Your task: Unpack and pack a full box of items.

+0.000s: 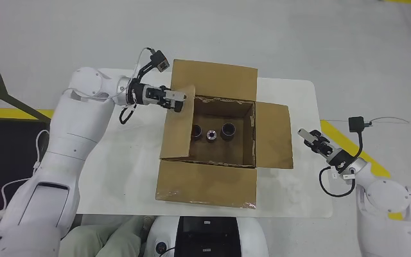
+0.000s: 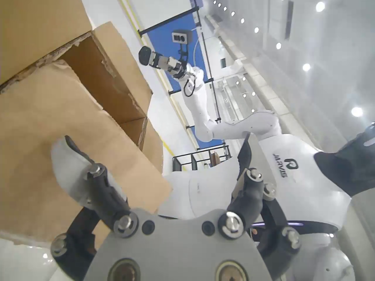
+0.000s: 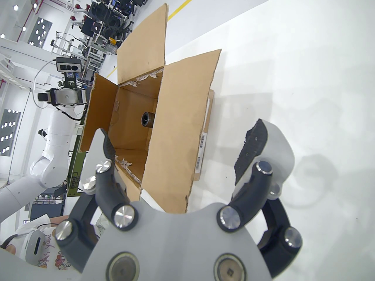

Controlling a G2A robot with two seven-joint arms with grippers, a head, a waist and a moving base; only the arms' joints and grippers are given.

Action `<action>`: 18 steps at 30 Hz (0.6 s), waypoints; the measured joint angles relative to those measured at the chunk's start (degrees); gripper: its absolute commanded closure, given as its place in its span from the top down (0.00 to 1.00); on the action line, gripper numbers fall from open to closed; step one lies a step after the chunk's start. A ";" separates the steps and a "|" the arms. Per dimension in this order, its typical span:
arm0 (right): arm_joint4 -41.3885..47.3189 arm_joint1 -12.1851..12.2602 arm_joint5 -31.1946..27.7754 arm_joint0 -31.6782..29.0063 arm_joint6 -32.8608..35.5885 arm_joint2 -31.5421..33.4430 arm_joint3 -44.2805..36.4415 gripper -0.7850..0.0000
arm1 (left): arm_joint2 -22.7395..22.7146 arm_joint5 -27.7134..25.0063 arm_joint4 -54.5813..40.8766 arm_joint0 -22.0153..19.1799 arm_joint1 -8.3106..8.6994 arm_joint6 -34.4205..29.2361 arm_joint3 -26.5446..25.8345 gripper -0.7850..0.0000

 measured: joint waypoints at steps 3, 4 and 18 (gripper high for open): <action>0.00 0.00 0.00 0.00 0.00 0.00 0.00 1.00 | 1.64 -0.86 1.30 -0.60 -0.44 0.51 0.29 1.00; 0.00 0.00 0.00 0.00 0.00 0.00 0.00 1.00 | 2.09 -1.07 1.71 -0.75 -0.56 0.70 0.34 1.00; 0.00 0.00 0.00 0.00 0.00 0.00 0.00 1.00 | 5.65 -6.74 15.36 0.00 -0.53 6.43 -3.26 1.00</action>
